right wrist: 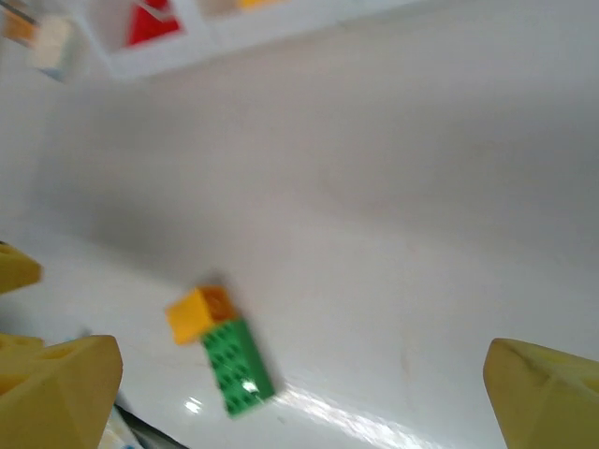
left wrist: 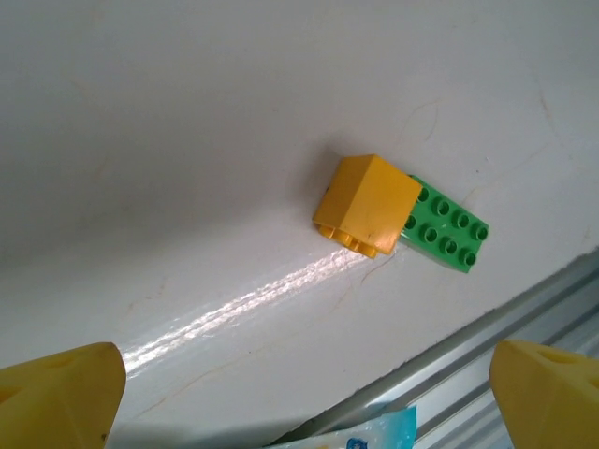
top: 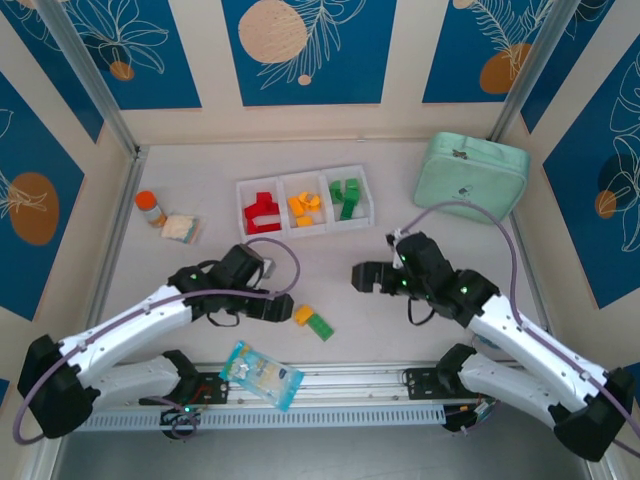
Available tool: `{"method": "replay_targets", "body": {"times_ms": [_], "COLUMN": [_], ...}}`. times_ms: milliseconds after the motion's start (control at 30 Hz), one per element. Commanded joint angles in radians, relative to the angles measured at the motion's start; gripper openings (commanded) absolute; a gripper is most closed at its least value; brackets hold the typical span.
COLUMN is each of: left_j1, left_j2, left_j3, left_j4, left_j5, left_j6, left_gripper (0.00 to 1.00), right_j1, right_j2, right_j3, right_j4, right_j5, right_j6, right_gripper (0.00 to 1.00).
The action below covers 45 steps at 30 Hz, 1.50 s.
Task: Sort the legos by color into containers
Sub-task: Place the lego in the container, then pick up the lego from the middle-left of the table.
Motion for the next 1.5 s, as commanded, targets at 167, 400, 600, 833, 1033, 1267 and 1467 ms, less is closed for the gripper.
{"method": "replay_targets", "body": {"times_ms": [167,400,600,833,1033,1267,1467], "left_j1": [-0.191,-0.334,-0.339,-0.342,-0.354,-0.394,-0.426], "left_j2": [0.220,0.429,0.486,0.525,0.549,0.581,0.593], "left_j3": [0.042,0.199,0.167,0.121,0.101,0.100,0.112], "left_j4": [0.119,0.079,0.145,0.205,0.244,0.276,0.279], "left_j5": [-0.321,-0.494,-0.520,-0.513,-0.509,-0.500,-0.510], "left_j6": [-0.488,-0.797,-0.997,-1.113,-1.142,-1.165,-1.178], "left_gripper": [0.99,0.99,0.97,0.88,0.80,0.68,0.49], "right_j1": [-0.115,-0.185,-0.191,-0.204,-0.214,-0.222,-0.236], "right_j2": [-0.126,-0.084,-0.103,-0.108,-0.099,-0.099,-0.099], "right_j3": [-0.085,-0.117,-0.135,-0.171,-0.192,-0.207,-0.216], "right_j4": [-0.037,0.006,-0.005,0.033,0.046,0.058,0.071], "right_j5": [-0.072,-0.177,-0.185,-0.204,-0.202,-0.194,-0.194], "right_j6": [-0.027,-0.099,-0.120,-0.113,-0.115,-0.109,-0.110], "right_gripper": [0.99,0.99,0.99,0.99,0.99,0.99,0.99]}}
